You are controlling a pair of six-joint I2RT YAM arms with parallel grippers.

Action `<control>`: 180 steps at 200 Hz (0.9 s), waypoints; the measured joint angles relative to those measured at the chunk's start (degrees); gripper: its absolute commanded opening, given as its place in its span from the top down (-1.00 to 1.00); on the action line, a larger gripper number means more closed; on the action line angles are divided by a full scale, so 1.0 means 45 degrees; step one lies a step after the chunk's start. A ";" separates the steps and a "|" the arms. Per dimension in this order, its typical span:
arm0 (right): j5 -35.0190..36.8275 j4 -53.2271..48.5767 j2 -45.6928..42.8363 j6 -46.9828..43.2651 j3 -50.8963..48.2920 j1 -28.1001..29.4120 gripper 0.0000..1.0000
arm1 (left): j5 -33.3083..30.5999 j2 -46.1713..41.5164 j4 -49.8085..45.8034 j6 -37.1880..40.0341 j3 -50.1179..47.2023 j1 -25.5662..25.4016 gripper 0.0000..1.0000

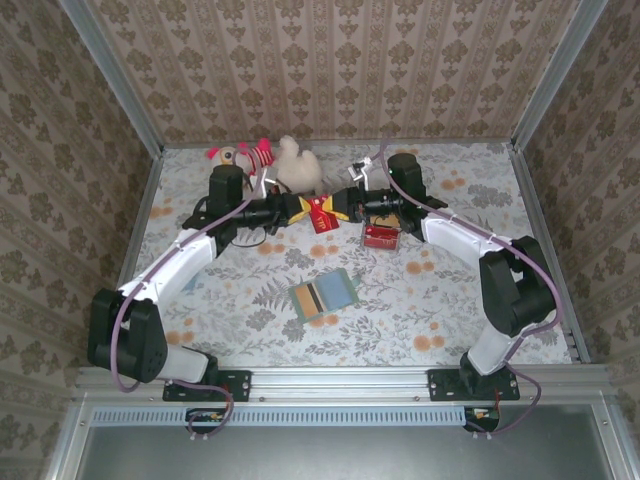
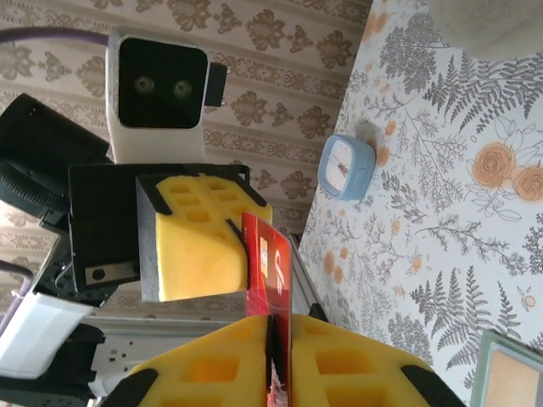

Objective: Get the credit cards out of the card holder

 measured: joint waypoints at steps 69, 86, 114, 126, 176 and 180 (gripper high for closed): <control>0.1831 -0.4274 -0.0194 -0.4396 0.1443 -0.0083 1.00 | -0.1783 -0.0005 -0.3313 0.1642 0.0340 0.0136 -0.28; 0.3225 -0.5901 -0.0452 -0.6290 0.2113 -0.0180 1.00 | -0.2720 -0.0024 -0.4454 0.2307 0.0432 0.0291 -0.48; 0.5615 -0.7970 -0.0797 -0.9607 0.3094 -0.0248 1.00 | -0.3759 -0.0097 -0.5459 0.3055 0.0092 0.0821 -0.68; 0.6509 -0.8442 -0.0918 -1.1186 0.3191 -0.0248 1.00 | -0.4133 -0.0175 -0.5717 0.3274 -0.0219 0.1049 -0.74; 0.9224 -1.1006 -0.0811 -1.7238 0.3405 -0.0262 1.00 | -0.4925 -0.0374 -0.6329 0.3920 -0.1049 0.1370 -0.98; 0.9355 -1.1302 -0.0724 -1.7690 0.3502 -0.0262 1.00 | -0.4935 -0.0413 -0.6358 0.3959 -0.1088 0.1379 -1.00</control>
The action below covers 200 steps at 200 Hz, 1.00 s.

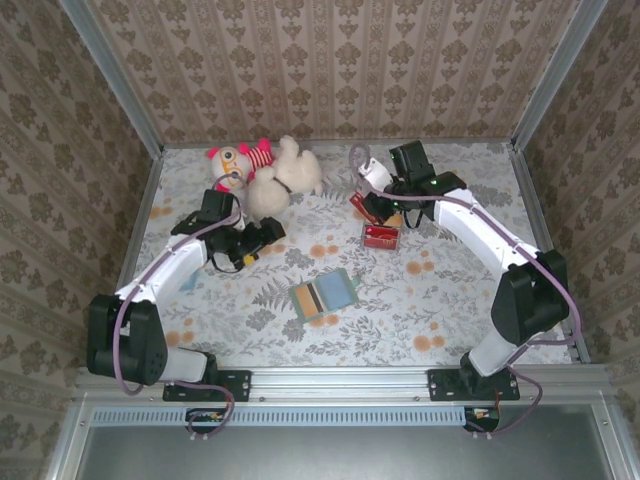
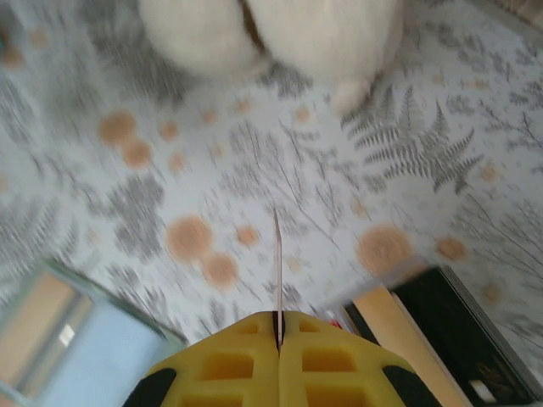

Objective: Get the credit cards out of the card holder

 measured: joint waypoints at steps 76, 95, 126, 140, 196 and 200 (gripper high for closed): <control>0.2025 -0.3526 0.2259 -0.4964 0.2103 -0.0010 0.97 | -0.0199 -0.1073 -0.0296 0.0175 -0.0937 0.0141 -1.00; 0.2288 -0.3784 0.2637 -0.5396 0.2259 -0.0010 0.98 | -0.0223 -0.1073 -0.0335 0.0175 -0.1054 0.0141 -1.00; 0.2540 -0.3944 0.3099 -0.5901 0.2312 -0.0010 0.99 | -0.0228 -0.1073 -0.0340 0.0175 -0.1107 0.0146 -1.00; 0.2652 -0.3939 0.3342 -0.6067 0.2385 -0.0010 0.98 | -0.0228 -0.1073 -0.0335 0.0175 -0.1107 0.0146 -1.00; 0.2720 -0.3910 0.4376 -0.6601 0.2637 -0.0049 0.94 | -0.0223 -0.1180 -0.0330 0.0170 -0.1404 0.0146 -1.00; 0.2715 -0.3910 0.4430 -0.6640 0.2671 -0.0049 0.93 | -0.0223 -0.1195 -0.0325 0.0170 -0.1433 0.0146 -1.00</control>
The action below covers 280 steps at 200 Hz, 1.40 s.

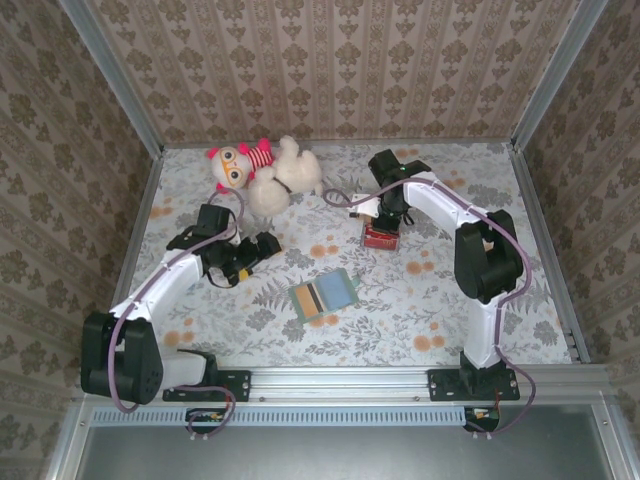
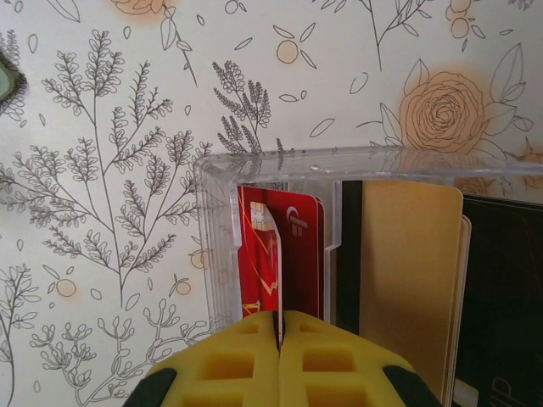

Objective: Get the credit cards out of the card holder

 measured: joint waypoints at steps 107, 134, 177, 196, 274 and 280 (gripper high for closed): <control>-0.0029 0.0432 0.0209 -0.0024 0.0005 -0.0029 0.52 | 0.0000 -0.0019 0.0000 0.0005 -0.0253 0.0000 -1.00; 0.0015 0.0763 0.0189 0.0189 -0.0121 -0.0058 0.48 | 0.0005 -0.0019 0.0000 0.0005 -0.0253 0.0000 -1.00; -0.0097 0.1807 -0.1069 0.1841 -0.0763 -0.0189 0.35 | 0.0049 -0.0063 0.0005 -0.0015 -0.0262 -0.0010 -1.00; -0.0529 0.2278 -0.2127 0.3410 -0.0962 -0.0204 0.34 | 0.0039 -0.0321 0.0000 -0.0170 -0.0345 -0.0039 -1.00; -0.2336 0.4804 -0.5493 1.3134 -0.3162 0.0029 0.29 | -0.0495 -0.1763 -0.0034 -0.1574 -0.1020 -0.1103 -1.00; -0.2399 0.4731 -0.5455 1.3673 -0.3181 0.0063 0.29 | -0.0573 -0.1783 -0.0010 -0.1700 -0.1078 -0.1287 -1.00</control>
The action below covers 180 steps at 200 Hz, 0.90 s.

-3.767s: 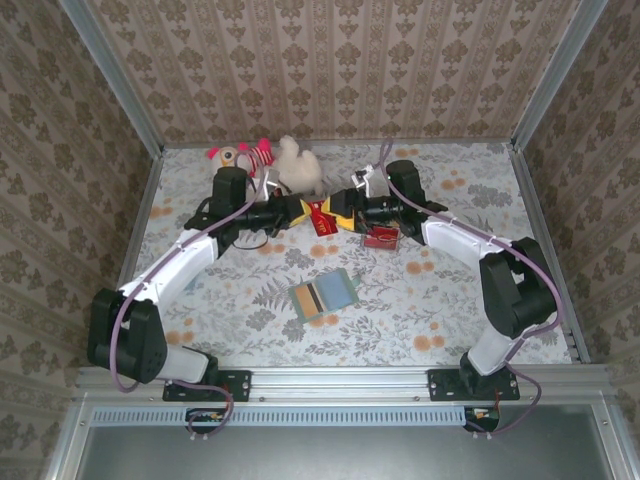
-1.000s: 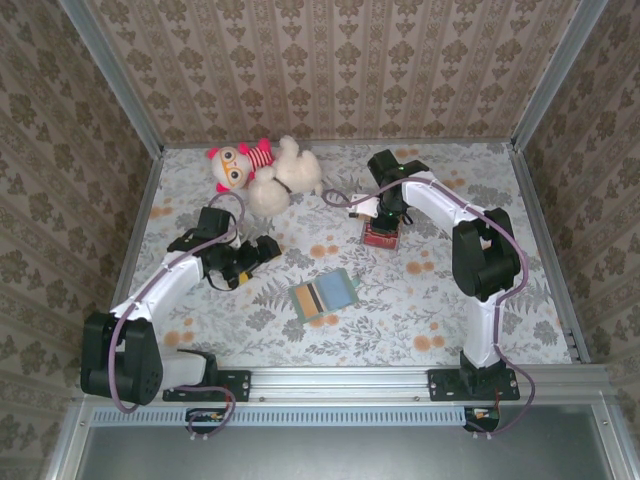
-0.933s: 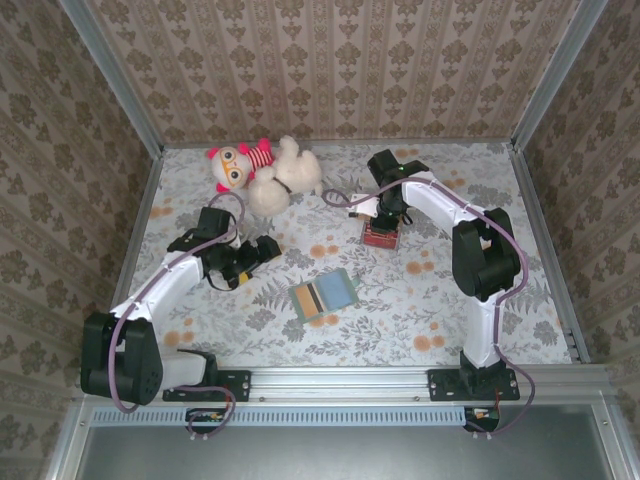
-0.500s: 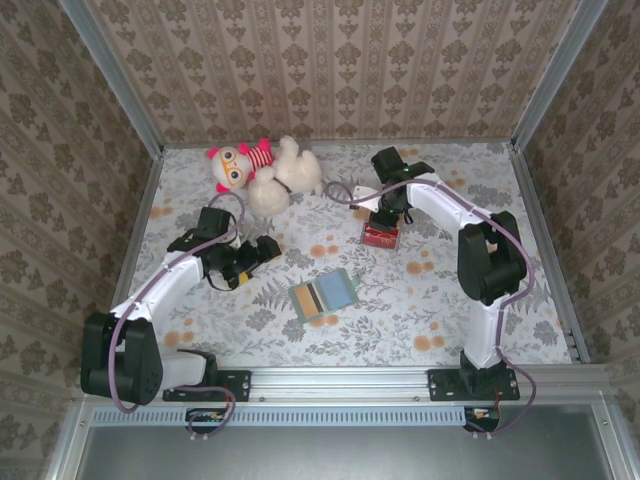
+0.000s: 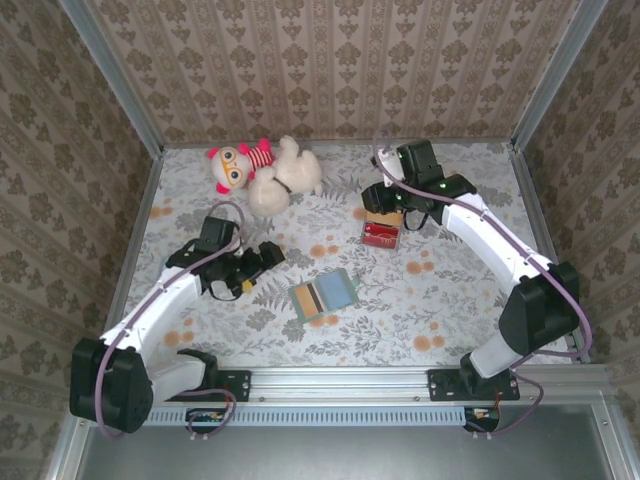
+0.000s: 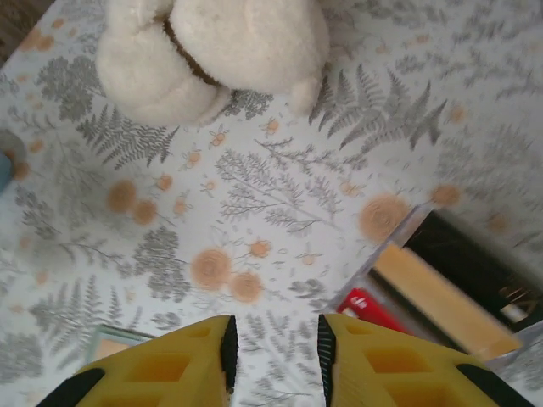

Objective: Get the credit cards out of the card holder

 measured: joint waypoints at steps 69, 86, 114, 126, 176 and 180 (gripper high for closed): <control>-0.0651 -0.0364 0.0680 0.3638 -0.1146 0.2380 0.28 | -0.0418 0.0413 0.1506 -0.2346 -0.1224 -0.2521 -0.46; -0.1093 -0.0262 0.1224 0.4153 -0.1418 0.3104 0.32 | -0.0452 0.0811 0.1914 -0.2676 -0.1273 -0.2778 -0.28; -0.1763 0.0083 0.2191 0.4852 -0.1851 0.3939 0.35 | -0.0510 0.1360 0.2346 -0.2982 -0.1268 -0.2997 -0.15; -0.2050 0.0228 0.2443 0.5119 -0.2030 0.4143 0.37 | -0.0534 0.1574 0.2414 -0.3021 -0.1268 -0.3031 -0.09; -0.2506 0.0908 0.3342 0.5795 -0.2215 0.4639 0.39 | -0.0500 0.2681 0.3143 -0.3196 -0.1268 -0.3104 0.19; -0.2535 0.0976 0.3395 0.5843 -0.2244 0.4653 0.39 | -0.0466 0.2764 0.3196 -0.3181 -0.1268 -0.3104 0.23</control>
